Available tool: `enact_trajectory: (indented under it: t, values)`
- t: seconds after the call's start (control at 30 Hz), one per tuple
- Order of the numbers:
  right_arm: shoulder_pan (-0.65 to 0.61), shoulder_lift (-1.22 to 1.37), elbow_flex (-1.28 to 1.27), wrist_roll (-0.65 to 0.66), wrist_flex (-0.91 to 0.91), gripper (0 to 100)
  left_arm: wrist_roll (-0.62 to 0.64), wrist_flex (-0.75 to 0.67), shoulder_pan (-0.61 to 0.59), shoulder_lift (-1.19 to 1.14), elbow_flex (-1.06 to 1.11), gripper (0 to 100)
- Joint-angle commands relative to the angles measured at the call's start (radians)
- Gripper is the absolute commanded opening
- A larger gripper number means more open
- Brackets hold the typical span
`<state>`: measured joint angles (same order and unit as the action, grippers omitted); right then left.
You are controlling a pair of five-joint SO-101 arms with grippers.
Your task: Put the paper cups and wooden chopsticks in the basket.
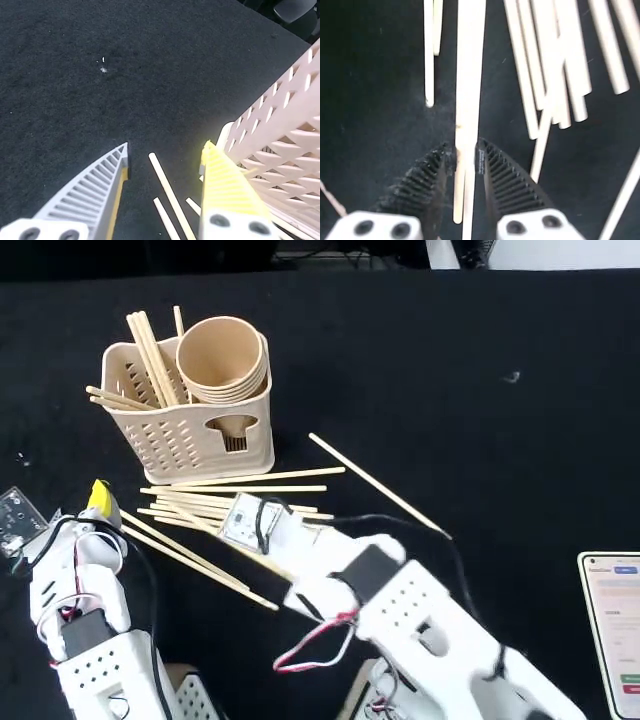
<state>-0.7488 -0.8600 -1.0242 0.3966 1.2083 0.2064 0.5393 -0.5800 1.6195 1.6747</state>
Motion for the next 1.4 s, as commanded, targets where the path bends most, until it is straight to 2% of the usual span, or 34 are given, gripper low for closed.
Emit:
enact_trajectory:
  t: [0.0, 0.13, 0.3, 0.43, 0.63, 0.83, 0.93, 1.13, 1.37]
  values:
    - [-0.026, -0.160, 0.150, -0.048, 0.012, 1.1, -0.008, -0.003, 0.010, 0.014, -0.002, 23]
    - [-0.118, -0.274, 0.302, -0.104, -0.029, 1.1, -0.008, -0.003, 0.010, 0.014, -0.002, 23]
    - [-0.132, -0.248, 0.383, -0.110, -0.250, 1.1, -0.008, -0.003, 0.010, 0.014, -0.002, 23]
    - [-0.133, -0.189, 0.384, -0.123, -0.516, 1.1, -0.008, -0.003, 0.012, 0.014, -0.002, 23]
    - [-0.132, -0.050, 0.384, -0.307, -0.974, 1.1, -0.008, -0.003, 0.012, 0.014, -0.002, 23]
    - [-0.115, 0.214, 0.409, -0.321, -1.378, 1.1, -0.009, -0.003, 0.012, 0.014, -0.002, 23]
    - [-0.098, 0.344, 0.504, -0.321, -1.445, 1.1, -0.009, -0.003, 0.012, 0.014, -0.002, 23]
    - [-0.054, 0.625, 0.711, -0.322, -1.448, 1.1, -0.009, -0.003, 0.012, 0.014, -0.002, 23]
    - [-0.014, 0.803, 0.763, -0.322, -1.447, 1.8, -0.009, -0.003, 0.012, 0.014, -0.002, 23]
